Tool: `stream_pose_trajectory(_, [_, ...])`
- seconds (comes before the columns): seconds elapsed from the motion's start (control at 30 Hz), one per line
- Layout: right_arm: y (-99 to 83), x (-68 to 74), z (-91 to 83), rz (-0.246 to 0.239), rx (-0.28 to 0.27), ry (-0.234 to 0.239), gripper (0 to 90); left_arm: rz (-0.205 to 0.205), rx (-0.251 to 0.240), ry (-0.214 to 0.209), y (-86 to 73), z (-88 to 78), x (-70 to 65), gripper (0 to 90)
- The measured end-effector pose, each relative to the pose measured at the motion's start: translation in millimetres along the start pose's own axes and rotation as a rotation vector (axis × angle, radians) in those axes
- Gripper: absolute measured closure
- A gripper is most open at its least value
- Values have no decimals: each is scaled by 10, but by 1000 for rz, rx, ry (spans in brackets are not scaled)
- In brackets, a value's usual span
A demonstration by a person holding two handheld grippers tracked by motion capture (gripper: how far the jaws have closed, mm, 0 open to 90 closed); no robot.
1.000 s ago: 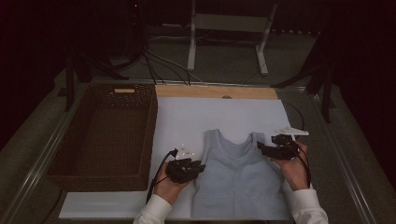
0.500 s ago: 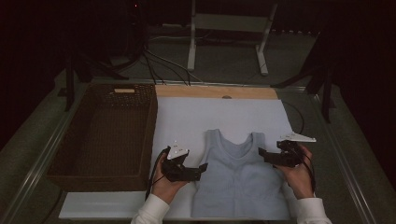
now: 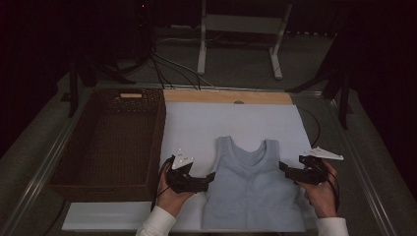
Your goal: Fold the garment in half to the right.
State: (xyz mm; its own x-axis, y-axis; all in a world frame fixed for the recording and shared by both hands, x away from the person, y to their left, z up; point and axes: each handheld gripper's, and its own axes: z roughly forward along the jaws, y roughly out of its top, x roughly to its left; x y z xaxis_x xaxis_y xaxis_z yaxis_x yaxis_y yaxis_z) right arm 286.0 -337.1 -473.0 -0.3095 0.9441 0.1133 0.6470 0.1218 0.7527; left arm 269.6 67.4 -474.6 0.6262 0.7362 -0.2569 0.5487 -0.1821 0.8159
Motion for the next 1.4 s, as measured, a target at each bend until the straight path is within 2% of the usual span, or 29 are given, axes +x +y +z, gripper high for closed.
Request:
stream_pose_trajectory(0.37, [-169, -60, -58, 13, 18, -15, 105, -19, 15, 3, -92, -55, 28, 79])
stream_pose_trajectory(0.53, [-190, -77, -126, 30, -6, -17, 96, -11, 22, -4, -123, -80, -5, 95])
stream_pose_trajectory(0.83, [-221, -85, -155, 36, -14, -18, 96, -17, 34, -15, -195, -82, -22, 146])
stream_pose_trajectory(0.97, [-230, -78, -167, 32, -12, -21, 96, -15, 41, -14, -217, -75, -37, 162])
stream_pose_trajectory(1.13, [-241, -65, -188, 25, -16, -27, 96, -30, 55, -35, -241, -81, -39, 217])
stream_pose_trajectory(1.4, [-251, -57, -201, 18, -13, -34, 96, -16, 78, -35, -272, -62, -66, 244])
